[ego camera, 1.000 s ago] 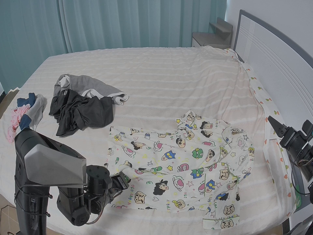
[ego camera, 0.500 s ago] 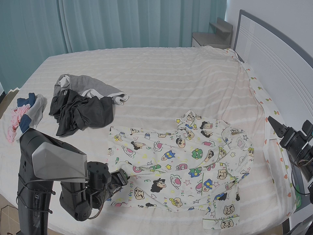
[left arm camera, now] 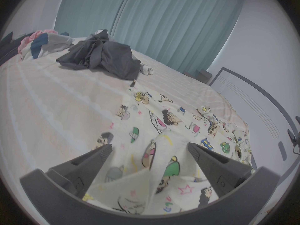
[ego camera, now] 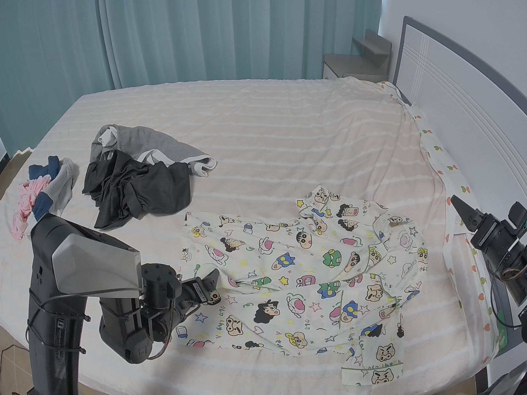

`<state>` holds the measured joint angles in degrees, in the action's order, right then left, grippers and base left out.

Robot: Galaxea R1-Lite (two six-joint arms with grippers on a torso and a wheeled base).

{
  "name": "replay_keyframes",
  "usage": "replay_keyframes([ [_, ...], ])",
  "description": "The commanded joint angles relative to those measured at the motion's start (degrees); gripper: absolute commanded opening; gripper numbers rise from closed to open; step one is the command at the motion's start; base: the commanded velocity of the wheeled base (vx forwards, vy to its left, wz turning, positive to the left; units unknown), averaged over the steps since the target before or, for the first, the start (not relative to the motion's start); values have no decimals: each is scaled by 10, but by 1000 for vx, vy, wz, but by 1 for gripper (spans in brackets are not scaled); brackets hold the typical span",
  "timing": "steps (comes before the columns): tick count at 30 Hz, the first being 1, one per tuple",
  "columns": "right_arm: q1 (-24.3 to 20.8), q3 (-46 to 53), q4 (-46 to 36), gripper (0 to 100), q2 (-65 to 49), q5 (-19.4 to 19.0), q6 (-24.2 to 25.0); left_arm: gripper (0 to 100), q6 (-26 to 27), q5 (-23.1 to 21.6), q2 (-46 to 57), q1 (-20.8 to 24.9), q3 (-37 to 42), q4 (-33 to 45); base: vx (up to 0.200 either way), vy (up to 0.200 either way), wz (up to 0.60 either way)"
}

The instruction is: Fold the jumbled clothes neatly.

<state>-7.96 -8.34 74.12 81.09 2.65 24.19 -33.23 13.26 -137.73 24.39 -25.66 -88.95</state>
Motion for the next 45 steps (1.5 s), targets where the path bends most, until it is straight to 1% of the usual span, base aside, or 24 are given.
replay_keyframes([
  [1, 0, 0, 1, 100, 1, 0, 0, 100, 6, 2, 11, -16, -18, -10, 0, 0, 0],
  [14, 0, 0, 1, 100, 0, 1, 0, 100, -3, -3, 11, -29, -61, -9, 0, 0, 0],
  [20, 0, -1, 1, 100, -5, 0, 0, 100, -39, -6, -2, -38, -95, 44, 0, 0, 0],
  [24, 0, -1, 1, 100, -5, 0, 0, 100, -47, -14, -17, -42, -106, 63, 0, 0, 0],
  [29, 0, -1, 1, 100, -5, 1, 0, 100, -50, -16, -41, -43, -123, 63, 0, 0, 0],
  [33, 0, -1, 1, 100, -4, 0, 0, 100, -75, -21, -44, -42, -134, 64, 0, 0, 0],
  [36, 0, -1, 1, 100, -4, 0, 0, 100, -76, -32, -48, -42, -135, 64, 0, 0, 0],
  [41, 0, -1, 1, 100, -5, 0, 0, 100, -78, -32, -58, -42, -143, 64, 0, 0, 0],
  [45, 0, -1, 1, 100, -4, 0, 0, 100, -93, -32, -62, -42, -152, 64, 0, 0, 0],
])
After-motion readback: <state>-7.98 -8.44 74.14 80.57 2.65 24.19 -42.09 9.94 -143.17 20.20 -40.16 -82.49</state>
